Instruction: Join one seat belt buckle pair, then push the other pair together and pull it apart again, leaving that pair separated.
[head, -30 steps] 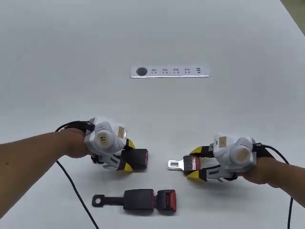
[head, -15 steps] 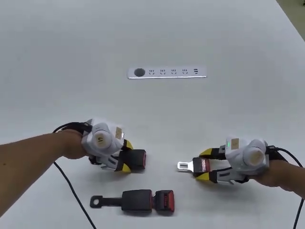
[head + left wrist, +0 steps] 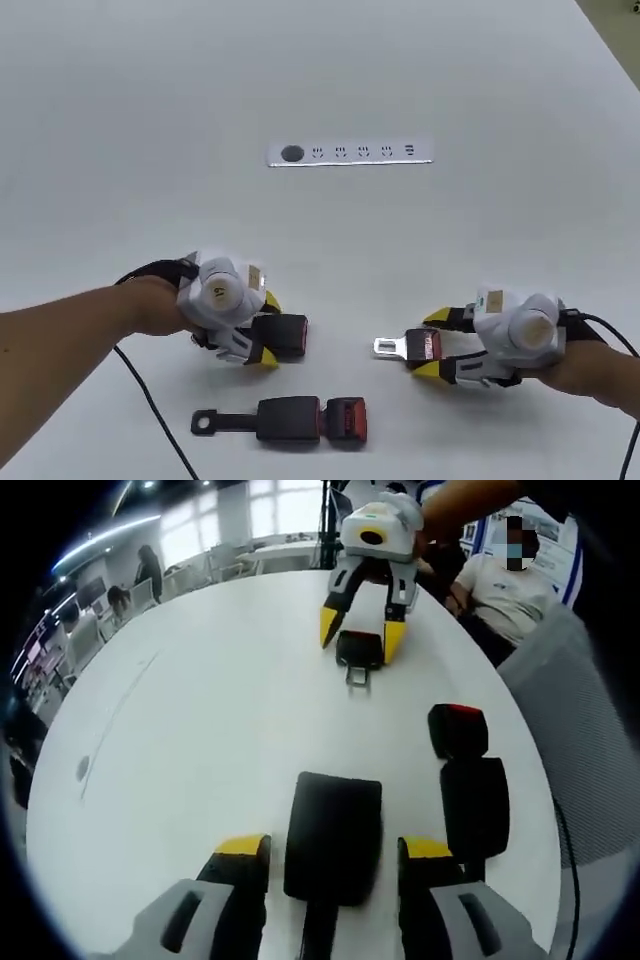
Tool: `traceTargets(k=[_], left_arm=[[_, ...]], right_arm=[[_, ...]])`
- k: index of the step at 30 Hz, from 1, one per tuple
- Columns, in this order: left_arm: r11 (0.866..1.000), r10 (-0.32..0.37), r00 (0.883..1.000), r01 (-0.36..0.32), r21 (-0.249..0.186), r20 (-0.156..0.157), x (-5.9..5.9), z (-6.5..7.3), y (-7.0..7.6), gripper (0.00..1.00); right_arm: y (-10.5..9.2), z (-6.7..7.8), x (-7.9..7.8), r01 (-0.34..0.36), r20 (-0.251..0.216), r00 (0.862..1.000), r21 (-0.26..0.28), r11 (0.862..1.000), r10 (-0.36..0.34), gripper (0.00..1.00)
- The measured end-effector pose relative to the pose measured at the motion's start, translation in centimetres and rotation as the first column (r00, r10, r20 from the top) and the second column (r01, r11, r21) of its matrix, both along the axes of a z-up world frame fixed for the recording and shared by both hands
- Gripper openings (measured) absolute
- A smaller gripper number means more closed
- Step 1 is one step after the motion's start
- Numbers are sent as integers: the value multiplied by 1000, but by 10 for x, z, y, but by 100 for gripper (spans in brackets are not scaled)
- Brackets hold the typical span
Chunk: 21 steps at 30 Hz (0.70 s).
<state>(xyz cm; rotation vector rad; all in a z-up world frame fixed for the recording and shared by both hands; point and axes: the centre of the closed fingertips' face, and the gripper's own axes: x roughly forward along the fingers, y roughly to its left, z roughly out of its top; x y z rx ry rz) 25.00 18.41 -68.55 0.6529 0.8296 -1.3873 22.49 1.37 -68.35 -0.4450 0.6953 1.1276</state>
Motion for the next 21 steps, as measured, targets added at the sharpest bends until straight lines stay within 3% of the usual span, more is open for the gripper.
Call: traceTargets(k=[2,6,8,9,11,13,15,16,17,19,21], left_arm=[[999,37,999,-37,5,15,4,4,3,65],[992,125,992,-125,-29,4,9,12,7,68],[987,152,988,-151,-55,16,10,18,7,72],[979,197,980,-196,-53,24,14,19,10,73],[961,270,963,-269,-63,5,18,23,14,80],[939,327,945,-323,-118,14,22,37,14,83],[901,407,913,-406,-151,-27,24,45,19,81],[890,434,901,-428,-157,4,29,46,27,82],[886,444,896,-435,-161,20,31,47,29,83],[849,500,866,-493,-190,-9,30,56,32,88],[823,539,842,-524,-219,11,32,64,39,93]], right_arm=[[-3,4,1,27,9,1000,10,1000,-28,47],[-9,8,9,86,39,995,23,996,-86,59],[-12,17,15,138,63,988,42,989,-141,62],[-14,21,18,172,75,982,53,984,-175,64],[-15,31,23,234,75,968,88,968,-241,69],[-17,41,24,274,75,956,108,956,-283,71],[-18,46,27,305,94,943,132,943,-319,74],[-19,48,27,323,101,936,136,937,-337,77],[-20,49,27,343,104,928,143,928,-359,79],[-21,58,28,390,117,904,166,906,-411,82],[-25,60,32,424,131,884,180,888,-449,85]])
